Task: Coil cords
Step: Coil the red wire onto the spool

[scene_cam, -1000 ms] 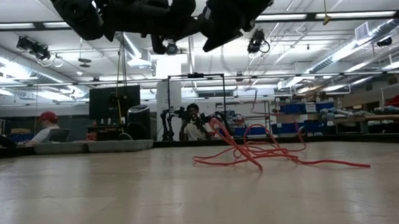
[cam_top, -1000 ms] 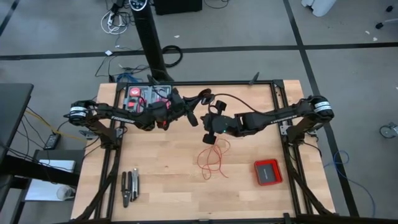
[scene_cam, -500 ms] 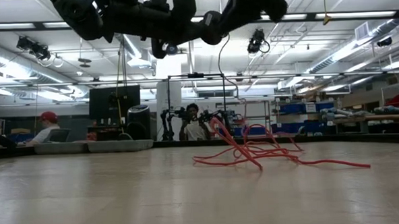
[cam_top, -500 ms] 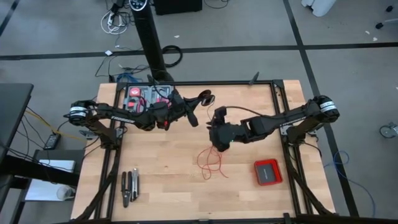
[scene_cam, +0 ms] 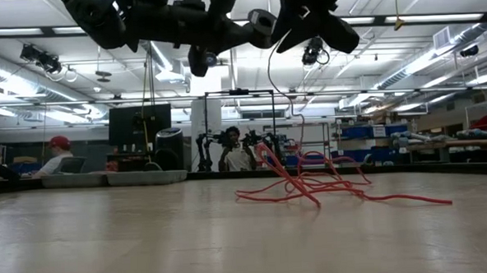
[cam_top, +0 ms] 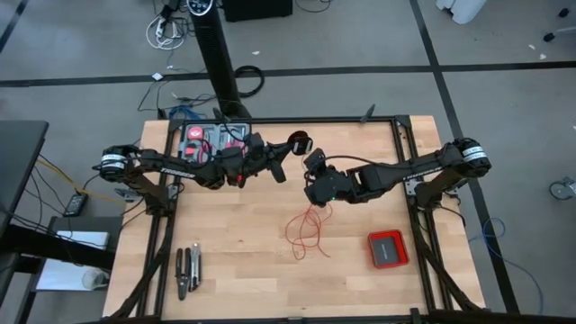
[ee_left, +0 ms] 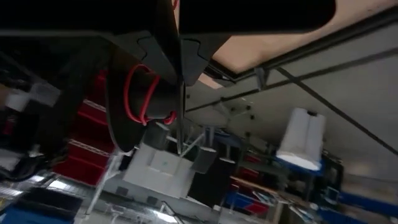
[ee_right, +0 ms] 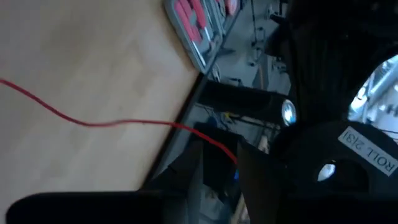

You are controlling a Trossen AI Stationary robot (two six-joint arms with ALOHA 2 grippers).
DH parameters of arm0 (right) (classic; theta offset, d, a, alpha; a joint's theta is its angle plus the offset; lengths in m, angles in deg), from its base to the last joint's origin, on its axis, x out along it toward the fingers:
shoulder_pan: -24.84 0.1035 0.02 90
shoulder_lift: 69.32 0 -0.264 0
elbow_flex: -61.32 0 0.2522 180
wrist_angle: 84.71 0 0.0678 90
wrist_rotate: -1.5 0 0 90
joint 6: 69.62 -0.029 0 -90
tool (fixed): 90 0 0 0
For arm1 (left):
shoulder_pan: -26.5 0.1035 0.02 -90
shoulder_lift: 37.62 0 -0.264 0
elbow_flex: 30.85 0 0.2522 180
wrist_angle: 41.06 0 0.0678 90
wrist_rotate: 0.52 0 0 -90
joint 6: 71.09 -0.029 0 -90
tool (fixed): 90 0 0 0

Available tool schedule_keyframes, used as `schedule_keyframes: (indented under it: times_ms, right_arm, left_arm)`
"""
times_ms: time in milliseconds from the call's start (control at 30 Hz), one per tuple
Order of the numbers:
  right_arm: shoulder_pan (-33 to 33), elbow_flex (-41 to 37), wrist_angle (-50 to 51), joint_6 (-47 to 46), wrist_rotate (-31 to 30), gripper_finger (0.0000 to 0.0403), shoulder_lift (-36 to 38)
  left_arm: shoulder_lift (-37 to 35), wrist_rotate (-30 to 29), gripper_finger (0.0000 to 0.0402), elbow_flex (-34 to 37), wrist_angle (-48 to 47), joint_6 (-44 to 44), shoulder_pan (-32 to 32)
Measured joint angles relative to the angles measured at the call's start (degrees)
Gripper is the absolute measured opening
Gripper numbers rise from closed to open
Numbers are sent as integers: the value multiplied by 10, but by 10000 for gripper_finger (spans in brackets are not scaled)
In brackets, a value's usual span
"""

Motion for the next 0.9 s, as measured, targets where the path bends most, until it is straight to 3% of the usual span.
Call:
schedule_keyframes:
  times_ms: [267, 900]
  right_arm:
    - [-3, 0, -12, 132, -2, 95, 0]
    - [-20, 0, -31, 269, 12, 88, 0]
  left_arm:
    - [0, 12, 1, 0, 8, 13, 0]
    - [0, 38, 1, 0, 23, 52, 0]
